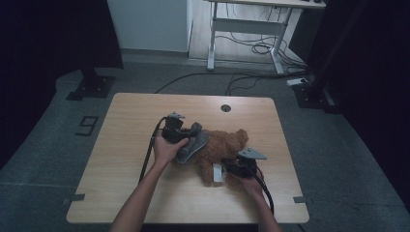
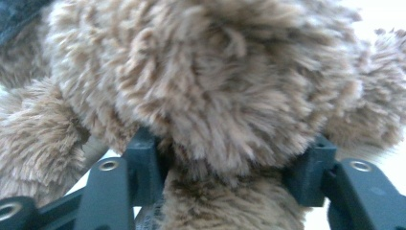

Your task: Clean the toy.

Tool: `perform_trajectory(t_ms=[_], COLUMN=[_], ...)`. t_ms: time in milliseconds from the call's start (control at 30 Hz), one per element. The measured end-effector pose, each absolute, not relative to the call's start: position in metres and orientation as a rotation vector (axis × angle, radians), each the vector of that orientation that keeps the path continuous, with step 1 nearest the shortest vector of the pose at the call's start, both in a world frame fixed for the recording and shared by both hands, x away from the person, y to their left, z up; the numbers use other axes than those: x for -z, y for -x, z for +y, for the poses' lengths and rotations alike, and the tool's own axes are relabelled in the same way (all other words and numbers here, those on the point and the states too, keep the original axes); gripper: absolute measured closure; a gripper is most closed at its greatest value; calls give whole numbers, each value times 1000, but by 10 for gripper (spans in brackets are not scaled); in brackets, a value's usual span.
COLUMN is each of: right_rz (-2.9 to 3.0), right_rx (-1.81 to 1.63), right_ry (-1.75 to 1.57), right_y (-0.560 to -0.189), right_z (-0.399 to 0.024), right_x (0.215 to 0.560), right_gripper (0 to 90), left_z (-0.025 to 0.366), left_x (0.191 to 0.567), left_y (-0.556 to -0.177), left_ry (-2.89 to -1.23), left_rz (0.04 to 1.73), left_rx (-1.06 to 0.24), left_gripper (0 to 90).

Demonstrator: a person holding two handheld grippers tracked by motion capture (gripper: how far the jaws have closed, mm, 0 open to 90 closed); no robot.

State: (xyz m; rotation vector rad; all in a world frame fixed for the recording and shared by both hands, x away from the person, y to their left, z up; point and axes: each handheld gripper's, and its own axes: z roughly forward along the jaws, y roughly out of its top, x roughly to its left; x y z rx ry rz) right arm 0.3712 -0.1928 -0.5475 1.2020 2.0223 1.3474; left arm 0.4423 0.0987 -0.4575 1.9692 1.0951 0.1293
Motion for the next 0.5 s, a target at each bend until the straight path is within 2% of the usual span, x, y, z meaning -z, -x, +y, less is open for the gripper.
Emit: perform_trajectory(t_ms=[100, 133, 367, 500], right_rz=[2049, 2052, 1947, 1904], right_rx=[-1315, -1303, -1431, -1466], right_ry=[-1222, -1245, -1214, -1228], right_y=[-365, -360, -340, -349], right_z=[-193, -194, -211, -211], right_x=[544, 541, 518, 495], right_gripper=[304, 236, 214, 161], left_z=[105, 107, 111, 109], left_x=[468, 470, 482, 485], left_y=[-428, -424, -395, -381], left_ry=[-1927, -1914, -1876, -1875], left_rz=[1076, 1071, 1003, 981], left_rx=[-116, -110, -81, -120], left_gripper=[769, 770, 773, 773])
